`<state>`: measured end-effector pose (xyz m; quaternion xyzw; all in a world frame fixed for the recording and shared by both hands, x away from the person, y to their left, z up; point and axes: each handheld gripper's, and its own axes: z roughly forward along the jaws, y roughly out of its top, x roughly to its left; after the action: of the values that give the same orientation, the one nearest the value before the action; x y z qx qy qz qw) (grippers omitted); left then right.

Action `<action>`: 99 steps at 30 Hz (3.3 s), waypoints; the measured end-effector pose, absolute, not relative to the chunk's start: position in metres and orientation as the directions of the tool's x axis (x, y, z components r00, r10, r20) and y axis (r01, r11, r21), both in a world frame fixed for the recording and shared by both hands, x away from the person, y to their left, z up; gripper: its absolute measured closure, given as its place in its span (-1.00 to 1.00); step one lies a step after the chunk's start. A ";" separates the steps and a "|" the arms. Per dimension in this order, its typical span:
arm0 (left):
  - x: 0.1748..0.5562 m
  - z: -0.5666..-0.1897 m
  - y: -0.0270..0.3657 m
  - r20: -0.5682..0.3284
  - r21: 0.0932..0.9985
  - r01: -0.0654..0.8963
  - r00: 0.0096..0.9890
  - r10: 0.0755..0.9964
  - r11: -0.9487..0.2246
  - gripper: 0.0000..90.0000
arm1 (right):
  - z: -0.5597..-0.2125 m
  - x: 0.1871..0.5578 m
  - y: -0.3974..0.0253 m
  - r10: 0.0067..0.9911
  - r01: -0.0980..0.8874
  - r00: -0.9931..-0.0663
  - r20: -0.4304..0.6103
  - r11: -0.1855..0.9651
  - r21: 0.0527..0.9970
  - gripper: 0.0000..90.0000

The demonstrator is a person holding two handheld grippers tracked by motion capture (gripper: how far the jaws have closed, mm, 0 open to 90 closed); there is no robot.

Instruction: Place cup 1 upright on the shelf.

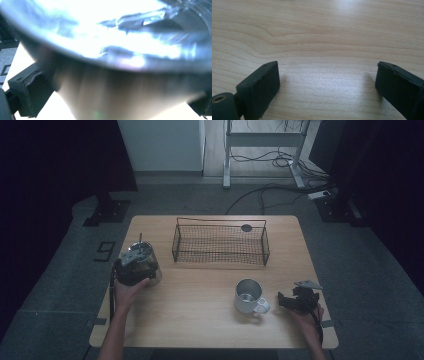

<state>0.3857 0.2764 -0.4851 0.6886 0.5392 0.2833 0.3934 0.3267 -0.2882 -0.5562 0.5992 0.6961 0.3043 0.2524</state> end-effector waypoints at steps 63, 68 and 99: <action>0.369 -0.439 0.268 -0.033 0.855 0.504 0.288 0.957 -0.122 -0.91 | -0.556 0.327 -0.288 0.988 0.680 -0.154 0.014 0.096 0.727 -0.86; 0.370 -0.430 0.265 -0.037 0.862 0.493 0.293 0.955 -0.118 -0.91 | -0.556 0.327 -0.288 0.988 0.680 -0.154 0.014 0.096 0.727 -0.86; 0.383 -0.394 0.244 -0.048 0.882 0.457 0.326 0.944 -0.113 -0.91 | -0.556 0.326 -0.288 0.988 0.680 -0.154 0.013 0.097 0.727 -0.86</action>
<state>0.3826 0.2443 -0.3937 0.6905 0.5075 0.2821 0.4313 0.3265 -0.2884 -0.5561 0.5992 0.6959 0.3044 0.2531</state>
